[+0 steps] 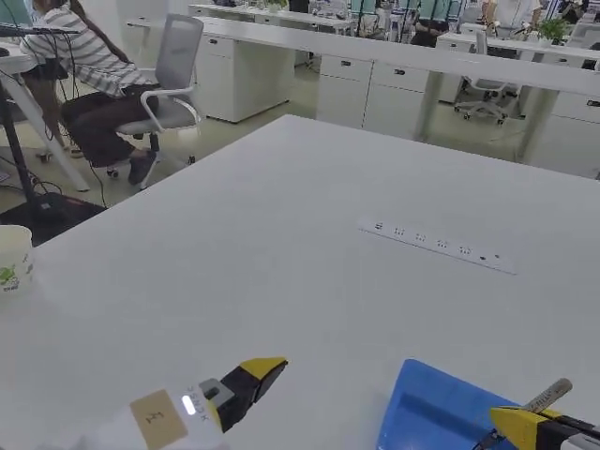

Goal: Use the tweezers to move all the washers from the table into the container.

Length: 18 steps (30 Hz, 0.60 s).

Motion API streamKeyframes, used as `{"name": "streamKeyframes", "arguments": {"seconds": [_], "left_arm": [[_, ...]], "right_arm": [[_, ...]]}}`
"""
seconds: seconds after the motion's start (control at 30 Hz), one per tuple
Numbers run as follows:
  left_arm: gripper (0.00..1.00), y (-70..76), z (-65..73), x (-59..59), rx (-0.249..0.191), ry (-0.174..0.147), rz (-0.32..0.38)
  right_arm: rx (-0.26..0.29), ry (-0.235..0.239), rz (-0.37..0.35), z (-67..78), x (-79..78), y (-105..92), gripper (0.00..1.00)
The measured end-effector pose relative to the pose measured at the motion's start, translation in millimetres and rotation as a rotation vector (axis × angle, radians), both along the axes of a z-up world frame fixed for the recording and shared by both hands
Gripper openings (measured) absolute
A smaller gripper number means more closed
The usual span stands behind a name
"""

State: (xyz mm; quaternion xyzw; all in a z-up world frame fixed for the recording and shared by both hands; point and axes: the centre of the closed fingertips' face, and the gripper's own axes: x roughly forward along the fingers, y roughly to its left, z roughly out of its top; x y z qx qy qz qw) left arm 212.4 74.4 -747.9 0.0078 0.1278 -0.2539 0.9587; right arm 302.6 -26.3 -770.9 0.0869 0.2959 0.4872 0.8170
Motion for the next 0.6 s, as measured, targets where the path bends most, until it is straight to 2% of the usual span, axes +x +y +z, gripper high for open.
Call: {"name": "streamKeyframes", "arguments": {"seconds": [0.27,0.6], "left_arm": [[0.89,-0.9,-0.4,-0.9,0.005,0.002,-0.007],[0.89,-1.0,-0.4,-1.1,0.001,0.002,-0.008]], "right_arm": [[0.06,0.027,0.016,13.0,-20.6,4.3,0.03],[0.073,0.063,0.049,5.8,-44.2,12.0,0.03]]}}
